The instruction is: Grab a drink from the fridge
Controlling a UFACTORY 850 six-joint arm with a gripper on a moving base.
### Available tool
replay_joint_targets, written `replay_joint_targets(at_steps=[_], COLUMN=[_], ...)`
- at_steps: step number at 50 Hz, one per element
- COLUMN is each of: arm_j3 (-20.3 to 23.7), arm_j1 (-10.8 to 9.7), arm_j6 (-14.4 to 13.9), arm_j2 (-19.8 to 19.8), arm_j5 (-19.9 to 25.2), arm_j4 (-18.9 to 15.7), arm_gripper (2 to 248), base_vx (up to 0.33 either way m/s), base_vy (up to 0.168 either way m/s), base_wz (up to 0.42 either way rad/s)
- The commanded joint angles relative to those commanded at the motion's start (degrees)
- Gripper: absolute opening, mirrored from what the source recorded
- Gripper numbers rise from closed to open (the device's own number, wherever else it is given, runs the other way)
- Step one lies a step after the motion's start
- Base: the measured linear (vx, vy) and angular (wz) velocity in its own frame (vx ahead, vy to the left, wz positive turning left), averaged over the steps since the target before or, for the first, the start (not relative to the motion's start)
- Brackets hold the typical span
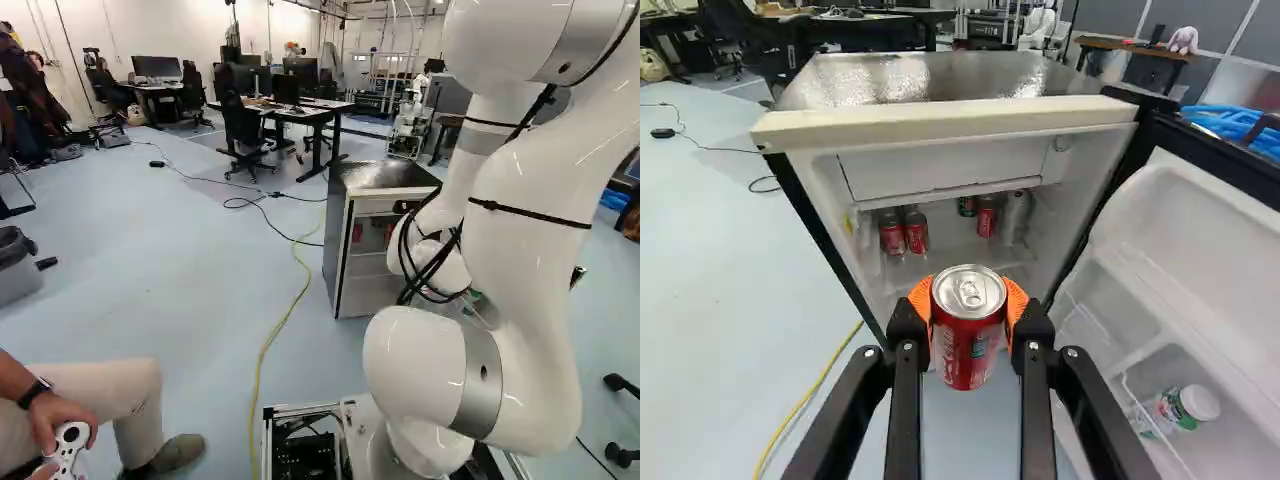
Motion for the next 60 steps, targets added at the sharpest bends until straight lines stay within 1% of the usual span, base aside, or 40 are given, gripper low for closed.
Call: replay_joint_targets(at_steps=[21,60], arm_j3=[1.18,1.11], arm_j1=[0.01,0.83], arm_j6=[0.00,0.00], arm_j2=[3.94,10.03], arm_j5=[-0.54,-8.21], arm_j4=[0.00,0.00], arm_gripper=[92,92], base_vx=[0.000,0.000], base_vy=[0.000,0.000], base_wz=[0.000,0.000])
